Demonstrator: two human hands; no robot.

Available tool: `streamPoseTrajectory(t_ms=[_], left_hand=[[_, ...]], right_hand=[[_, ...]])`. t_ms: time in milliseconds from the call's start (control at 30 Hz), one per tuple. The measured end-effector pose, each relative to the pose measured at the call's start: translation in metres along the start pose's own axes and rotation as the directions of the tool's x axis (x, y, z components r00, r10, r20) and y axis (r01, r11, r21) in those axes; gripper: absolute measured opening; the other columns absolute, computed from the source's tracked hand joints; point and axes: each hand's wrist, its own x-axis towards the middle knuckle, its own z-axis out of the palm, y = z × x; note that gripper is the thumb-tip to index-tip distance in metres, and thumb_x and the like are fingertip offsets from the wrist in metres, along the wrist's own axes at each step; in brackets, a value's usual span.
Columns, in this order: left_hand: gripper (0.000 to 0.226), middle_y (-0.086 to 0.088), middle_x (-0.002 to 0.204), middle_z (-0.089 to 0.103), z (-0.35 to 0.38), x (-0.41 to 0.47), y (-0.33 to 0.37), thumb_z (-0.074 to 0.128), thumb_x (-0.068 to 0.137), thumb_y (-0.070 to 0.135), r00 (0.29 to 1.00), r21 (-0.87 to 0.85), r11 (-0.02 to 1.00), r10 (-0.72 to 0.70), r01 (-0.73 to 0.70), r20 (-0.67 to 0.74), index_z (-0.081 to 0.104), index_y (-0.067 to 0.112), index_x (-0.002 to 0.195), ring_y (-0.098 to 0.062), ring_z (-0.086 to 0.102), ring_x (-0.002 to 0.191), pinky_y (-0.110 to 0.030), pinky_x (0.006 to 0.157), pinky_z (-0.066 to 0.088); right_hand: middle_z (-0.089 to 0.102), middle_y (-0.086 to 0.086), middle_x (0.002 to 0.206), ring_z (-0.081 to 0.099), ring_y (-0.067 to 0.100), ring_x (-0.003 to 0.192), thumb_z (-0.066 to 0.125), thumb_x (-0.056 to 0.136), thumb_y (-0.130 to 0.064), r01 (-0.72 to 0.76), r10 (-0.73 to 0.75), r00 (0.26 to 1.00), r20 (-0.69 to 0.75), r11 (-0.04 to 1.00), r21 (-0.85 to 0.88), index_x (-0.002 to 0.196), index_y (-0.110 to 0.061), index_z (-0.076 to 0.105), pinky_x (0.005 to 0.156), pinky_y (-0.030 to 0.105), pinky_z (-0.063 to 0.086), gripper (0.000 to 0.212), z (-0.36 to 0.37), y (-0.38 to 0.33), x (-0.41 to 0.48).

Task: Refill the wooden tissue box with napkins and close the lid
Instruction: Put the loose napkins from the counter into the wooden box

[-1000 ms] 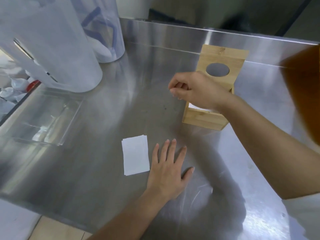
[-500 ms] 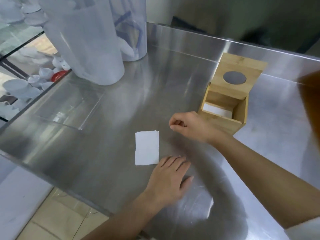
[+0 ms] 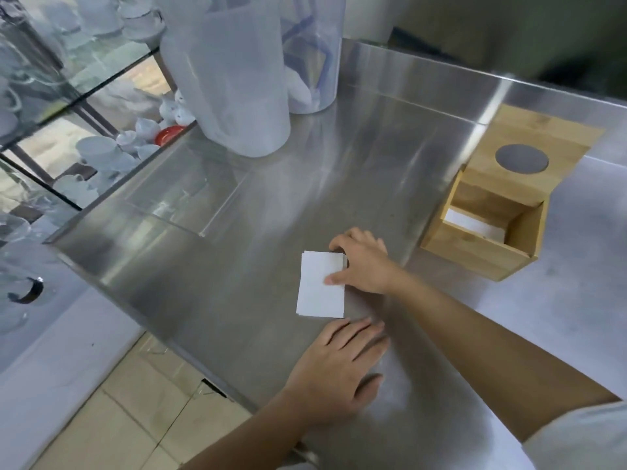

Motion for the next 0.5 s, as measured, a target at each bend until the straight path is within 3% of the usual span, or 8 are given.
streamPoseTrajectory(t_ms=[200,300,367,433,500], left_hand=[[0.045,-0.003,0.136,0.054,0.0,0.0,-0.002,0.05,0.088,0.039,1.0,-0.033,0.999,-0.003,0.003,-0.009,0.055,0.018,0.127,-0.019,0.045,0.128,-0.034,0.111,0.025],[0.045,-0.003,0.136,0.054,0.001,-0.001,-0.002,0.049,0.089,0.04,1.0,-0.043,0.999,-0.001,0.001,-0.012,0.055,0.017,0.128,-0.019,0.045,0.128,-0.034,0.112,0.025],[0.045,-0.003,0.137,0.054,0.001,-0.001,-0.002,0.048,0.09,0.04,1.0,-0.052,0.999,-0.008,0.007,-0.008,0.055,0.017,0.128,-0.019,0.044,0.129,-0.035,0.111,0.026],[0.045,-0.003,0.138,0.053,0.0,-0.001,-0.003,0.047,0.091,0.041,1.0,-0.048,0.999,-0.012,0.012,-0.004,0.054,0.018,0.129,-0.017,0.043,0.131,-0.036,0.111,0.026],[0.046,-0.001,0.138,0.053,-0.001,-0.001,-0.003,0.047,0.091,0.041,1.0,-0.045,0.999,-0.021,0.021,0.0,0.054,0.018,0.13,-0.016,0.041,0.132,-0.034,0.112,0.024]], right_hand=[[0.048,0.01,0.123,0.04,0.029,0.118,0.067,0.08,-0.035,-0.028,0.033,0.994,0.108,0.998,-0.055,0.113,-0.009,0.055,0.097,0.037,0.031,0.044,-0.002,-0.011,0.001],[0.055,0.009,0.096,0.05,0.029,0.093,0.061,0.084,-0.022,-0.027,0.02,0.997,0.074,0.996,0.083,0.087,-0.013,0.051,0.076,0.034,0.037,0.013,-0.002,-0.011,-0.007],[0.052,0.005,0.082,0.051,0.028,0.081,0.058,0.083,-0.017,-0.06,0.057,0.998,0.024,0.985,0.161,0.072,-0.015,0.042,0.065,0.033,0.038,0.02,-0.001,-0.008,-0.014],[0.057,0.007,0.085,0.057,0.031,0.08,0.059,0.081,-0.014,-0.109,0.115,0.993,-0.01,0.964,0.241,0.082,-0.011,0.048,0.067,0.039,0.049,0.011,-0.001,-0.002,-0.021],[0.062,0.012,0.099,0.063,0.033,0.083,0.061,0.079,-0.014,-0.176,0.181,0.983,0.008,0.942,0.287,0.107,-0.01,0.048,0.076,0.046,0.055,0.031,-0.003,0.006,-0.028]])
